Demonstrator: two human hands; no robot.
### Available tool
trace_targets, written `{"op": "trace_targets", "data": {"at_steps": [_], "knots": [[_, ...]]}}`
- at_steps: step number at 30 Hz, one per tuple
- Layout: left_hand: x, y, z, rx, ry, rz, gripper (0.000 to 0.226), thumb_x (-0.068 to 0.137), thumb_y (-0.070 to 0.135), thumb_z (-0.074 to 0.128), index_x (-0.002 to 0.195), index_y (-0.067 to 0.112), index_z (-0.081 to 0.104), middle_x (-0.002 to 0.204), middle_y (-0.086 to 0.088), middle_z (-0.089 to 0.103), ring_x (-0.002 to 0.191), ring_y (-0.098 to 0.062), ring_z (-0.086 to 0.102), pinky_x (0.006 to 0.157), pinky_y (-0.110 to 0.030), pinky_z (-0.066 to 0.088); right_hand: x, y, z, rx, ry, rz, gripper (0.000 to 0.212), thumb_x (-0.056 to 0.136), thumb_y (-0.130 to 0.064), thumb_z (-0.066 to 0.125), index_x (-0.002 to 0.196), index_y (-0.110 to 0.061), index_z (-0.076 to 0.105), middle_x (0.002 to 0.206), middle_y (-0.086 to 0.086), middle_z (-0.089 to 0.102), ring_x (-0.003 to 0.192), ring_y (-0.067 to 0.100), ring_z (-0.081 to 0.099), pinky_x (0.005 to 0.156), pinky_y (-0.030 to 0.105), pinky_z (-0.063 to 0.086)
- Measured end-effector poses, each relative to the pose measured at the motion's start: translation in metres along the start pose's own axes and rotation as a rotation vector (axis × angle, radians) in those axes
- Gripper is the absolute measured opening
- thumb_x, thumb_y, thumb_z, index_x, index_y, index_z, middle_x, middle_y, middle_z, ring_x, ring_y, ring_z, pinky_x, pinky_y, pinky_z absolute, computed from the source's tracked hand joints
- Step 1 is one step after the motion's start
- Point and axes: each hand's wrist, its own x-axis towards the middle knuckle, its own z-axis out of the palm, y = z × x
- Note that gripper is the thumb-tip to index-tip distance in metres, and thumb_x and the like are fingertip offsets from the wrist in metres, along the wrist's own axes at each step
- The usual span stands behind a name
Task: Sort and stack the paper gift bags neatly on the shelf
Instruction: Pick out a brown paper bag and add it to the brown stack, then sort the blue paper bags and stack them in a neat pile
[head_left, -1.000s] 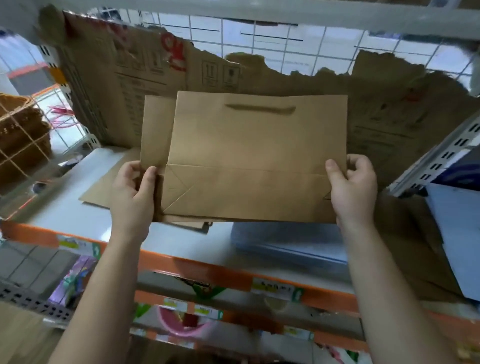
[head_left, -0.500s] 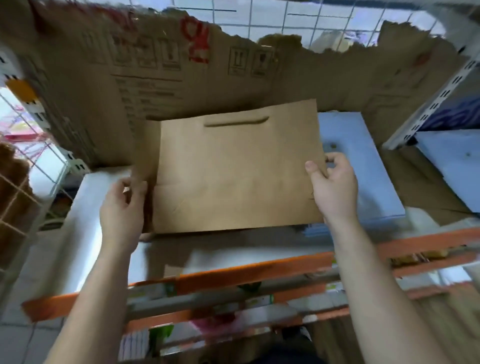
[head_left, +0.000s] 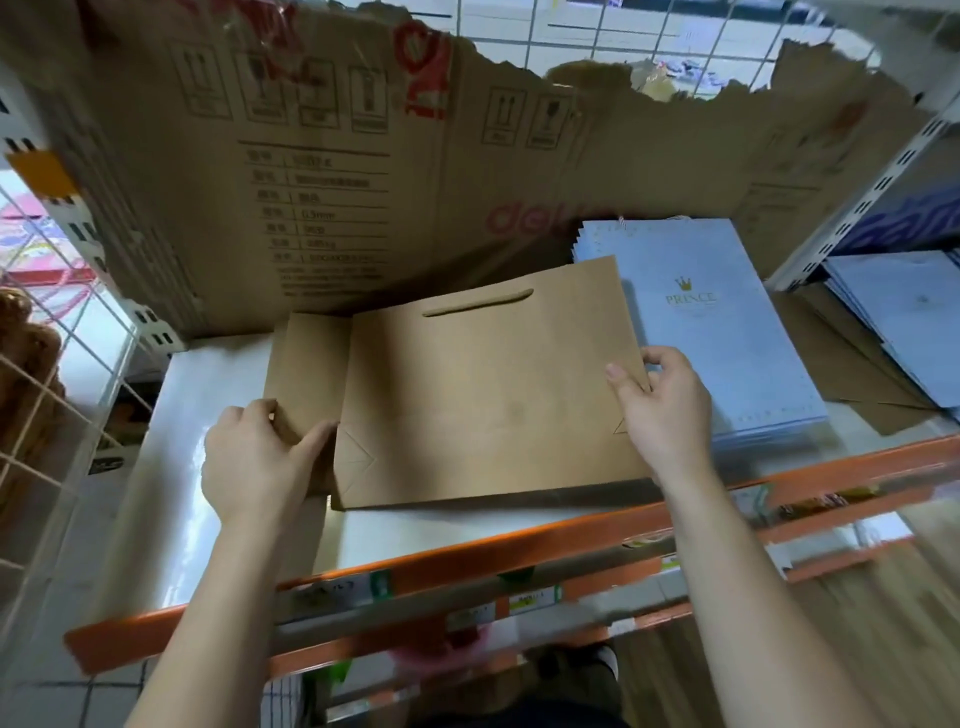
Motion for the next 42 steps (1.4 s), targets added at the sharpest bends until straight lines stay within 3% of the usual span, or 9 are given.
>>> {"op": "trace_targets", "data": {"at_steps": [4, 7, 12, 16, 19, 24, 32, 35, 42], "knots": [[0.001, -0.006, -0.001, -0.034, 0.002, -0.001, 0.049, 0.083, 0.048, 0.065, 0.118, 0.014, 0.061, 0.116, -0.012, 0.050, 0.110, -0.035, 0.051, 0.079, -0.043, 0.045, 0.001, -0.002, 0.002, 0.147, -0.014, 0.037, 0.016, 0.092, -0.028, 0.062, 0.105, -0.024, 0.054, 0.097, 0.000, 0.071, 0.089, 0.018, 0.068, 0.078, 0.034, 0.055], [0.003, -0.016, -0.006, -0.170, 0.040, 0.000, 0.039, 0.097, 0.040, 0.046, 0.117, 0.010, 0.062, 0.118, -0.017, 0.054, 0.110, -0.036, 0.052, 0.086, -0.045, 0.043, 0.006, -0.012, 0.010, 0.215, -0.025, 0.032, 0.010, 0.091, -0.027, 0.061, 0.096, -0.031, 0.053, 0.092, 0.000, 0.072, 0.088, 0.019, 0.069, 0.084, 0.045, 0.055], [-0.011, -0.022, -0.024, -0.339, 0.099, 0.014, 0.039, 0.105, 0.025, 0.031, 0.110, 0.000, 0.060, 0.110, -0.023, 0.062, 0.106, -0.037, 0.053, 0.083, -0.041, 0.036, 0.009, -0.022, 0.046, 0.228, -0.094, 0.024, 0.022, 0.092, -0.024, 0.062, 0.113, -0.022, 0.054, 0.099, -0.001, 0.070, 0.092, 0.017, 0.067, 0.084, 0.040, 0.055], [-0.021, -0.023, -0.026, -0.353, 0.064, 0.087, 0.040, 0.103, 0.027, 0.037, 0.117, -0.003, 0.060, 0.117, -0.022, 0.063, 0.111, -0.036, 0.054, 0.088, -0.039, 0.038, 0.009, -0.016, 0.065, 0.040, -0.202, -0.004, 0.055, 0.087, -0.021, 0.067, 0.134, -0.019, 0.038, 0.106, 0.007, 0.059, 0.089, 0.020, 0.060, 0.060, 0.021, 0.045], [-0.023, -0.022, -0.024, -0.299, 0.067, 0.196, 0.049, 0.095, 0.033, 0.037, 0.110, -0.007, 0.061, 0.106, -0.026, 0.066, 0.103, -0.041, 0.058, 0.082, -0.043, 0.043, 0.008, -0.007, 0.070, -0.167, -0.318, -0.060, 0.064, 0.082, -0.029, 0.072, 0.134, -0.019, 0.037, 0.126, 0.009, 0.053, 0.106, 0.024, 0.057, 0.079, 0.028, 0.047], [-0.018, -0.026, -0.018, -0.208, 0.021, 0.280, 0.047, 0.092, 0.044, 0.039, 0.092, 0.003, 0.061, 0.079, -0.014, 0.064, 0.081, -0.036, 0.056, 0.065, -0.038, 0.040, -0.008, 0.006, 0.069, -0.430, -0.316, -0.164, 0.049, 0.089, -0.044, 0.061, 0.129, -0.019, 0.051, 0.134, 0.008, 0.045, 0.123, 0.026, 0.042, 0.095, 0.033, 0.037], [-0.017, -0.024, -0.013, -0.036, -0.008, 0.272, 0.056, 0.090, 0.050, 0.056, 0.111, -0.002, 0.061, 0.101, -0.017, 0.065, 0.096, -0.038, 0.053, 0.081, -0.043, 0.040, -0.043, 0.003, 0.042, -0.373, -0.555, -0.117, 0.084, 0.075, -0.043, 0.079, 0.145, -0.030, 0.035, 0.162, -0.001, 0.005, 0.147, 0.021, 0.015, 0.114, 0.035, 0.023], [-0.018, -0.021, -0.012, 0.007, -0.016, 0.275, 0.059, 0.083, 0.050, 0.067, 0.110, -0.002, 0.059, 0.105, -0.018, 0.063, 0.098, -0.037, 0.051, 0.083, -0.041, 0.040, -0.040, 0.001, 0.043, -0.365, -0.563, -0.130, 0.083, 0.076, -0.037, 0.079, 0.146, -0.030, 0.035, 0.162, 0.000, 0.006, 0.147, 0.021, 0.016, 0.114, 0.033, 0.023], [-0.019, -0.017, -0.010, 0.040, -0.058, 0.288, 0.069, 0.083, 0.052, 0.065, 0.125, -0.001, 0.052, 0.123, -0.019, 0.055, 0.109, -0.036, 0.043, 0.092, -0.042, 0.037, -0.018, 0.005, 0.053, -0.314, -0.542, -0.103, 0.081, 0.075, -0.030, 0.081, 0.145, -0.027, 0.041, 0.161, 0.002, 0.015, 0.145, 0.022, 0.024, 0.112, 0.034, 0.027]]}}
